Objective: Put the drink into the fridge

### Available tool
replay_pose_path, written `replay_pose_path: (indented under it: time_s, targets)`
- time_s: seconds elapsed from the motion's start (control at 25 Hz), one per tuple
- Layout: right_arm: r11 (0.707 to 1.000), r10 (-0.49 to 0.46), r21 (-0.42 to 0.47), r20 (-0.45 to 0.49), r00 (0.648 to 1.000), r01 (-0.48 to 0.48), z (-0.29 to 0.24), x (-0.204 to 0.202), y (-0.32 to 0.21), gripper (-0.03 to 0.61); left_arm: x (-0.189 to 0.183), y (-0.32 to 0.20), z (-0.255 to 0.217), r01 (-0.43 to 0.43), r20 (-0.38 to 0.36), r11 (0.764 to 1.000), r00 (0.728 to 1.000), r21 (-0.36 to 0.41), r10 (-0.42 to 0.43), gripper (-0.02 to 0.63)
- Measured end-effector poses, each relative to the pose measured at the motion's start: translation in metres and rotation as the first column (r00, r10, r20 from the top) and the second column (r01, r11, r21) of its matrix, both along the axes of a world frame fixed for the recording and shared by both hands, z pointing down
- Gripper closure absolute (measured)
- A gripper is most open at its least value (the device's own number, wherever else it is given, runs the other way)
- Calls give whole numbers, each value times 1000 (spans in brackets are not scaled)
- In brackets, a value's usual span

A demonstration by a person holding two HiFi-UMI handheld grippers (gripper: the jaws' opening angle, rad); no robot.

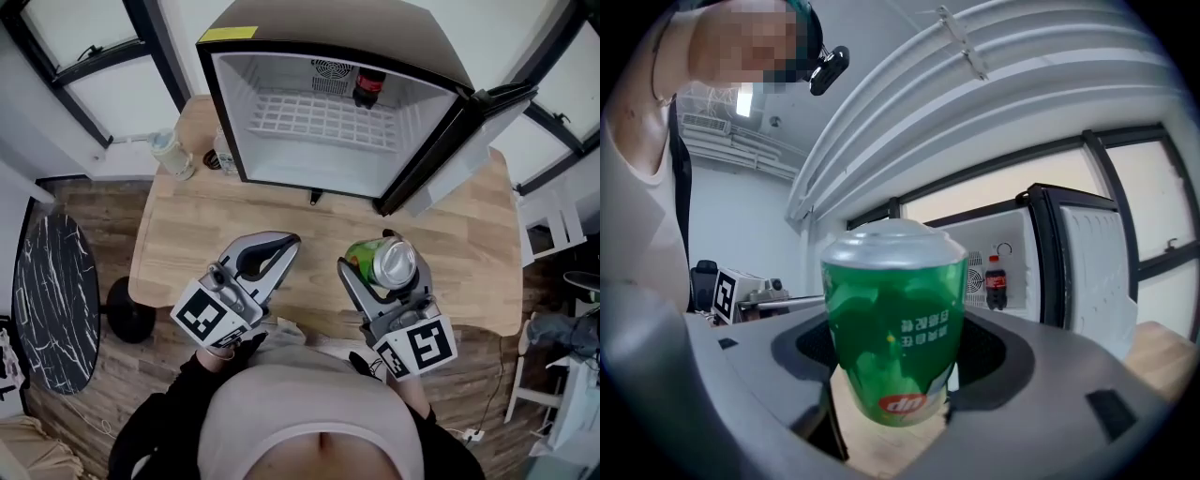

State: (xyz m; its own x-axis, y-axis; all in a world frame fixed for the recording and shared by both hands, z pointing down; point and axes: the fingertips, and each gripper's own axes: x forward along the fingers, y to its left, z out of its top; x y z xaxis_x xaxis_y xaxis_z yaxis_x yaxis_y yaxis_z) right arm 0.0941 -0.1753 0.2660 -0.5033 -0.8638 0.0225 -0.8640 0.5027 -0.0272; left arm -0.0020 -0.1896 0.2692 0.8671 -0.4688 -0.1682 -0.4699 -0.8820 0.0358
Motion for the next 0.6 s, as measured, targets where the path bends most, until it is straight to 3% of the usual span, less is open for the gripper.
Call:
replay_pose_path:
  time_s: [0.6]
  targets:
    - [999,53,-9,-9,999,-53,15,-10,-53,229,-6,-55,18,-55,0,998,998,-32,55,606]
